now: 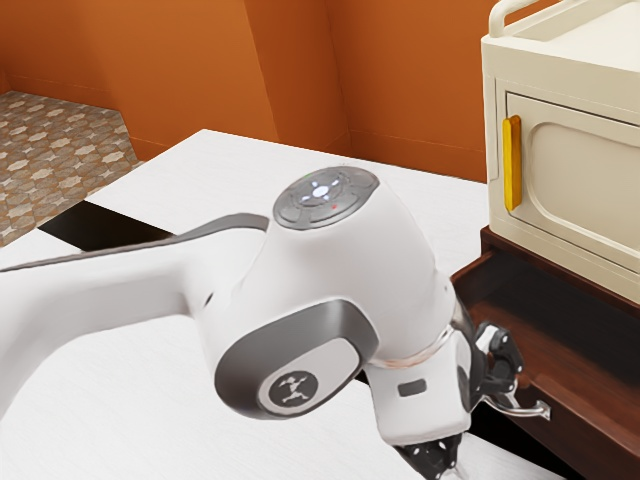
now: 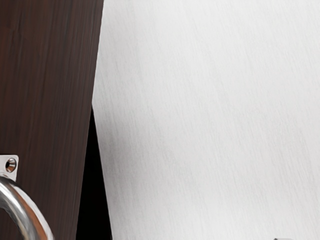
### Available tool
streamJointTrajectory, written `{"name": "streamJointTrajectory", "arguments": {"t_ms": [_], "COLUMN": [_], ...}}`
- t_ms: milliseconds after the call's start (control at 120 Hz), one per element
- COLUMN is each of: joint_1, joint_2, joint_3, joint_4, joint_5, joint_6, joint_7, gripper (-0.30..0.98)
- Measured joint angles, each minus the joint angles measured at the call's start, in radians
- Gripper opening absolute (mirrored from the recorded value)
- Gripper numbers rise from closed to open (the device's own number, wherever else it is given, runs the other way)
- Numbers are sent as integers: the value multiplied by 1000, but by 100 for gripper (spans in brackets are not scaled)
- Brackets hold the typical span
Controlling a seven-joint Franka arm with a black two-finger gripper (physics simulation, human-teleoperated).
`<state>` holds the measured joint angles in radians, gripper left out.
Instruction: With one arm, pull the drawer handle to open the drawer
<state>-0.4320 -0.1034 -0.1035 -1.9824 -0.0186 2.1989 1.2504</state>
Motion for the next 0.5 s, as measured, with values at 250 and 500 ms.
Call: {"name": "streamJointTrajectory", "arguments": {"t_ms": [250,500], "joint_1": [3,-28], "joint_2": [-60,-180], "joint_3": [-7,-40], "joint_4": [-49,-55], "joint_5": [-4,0], "joint_6": [4,-1], "joint_7": [-17,-31], "gripper": [34,39]}}
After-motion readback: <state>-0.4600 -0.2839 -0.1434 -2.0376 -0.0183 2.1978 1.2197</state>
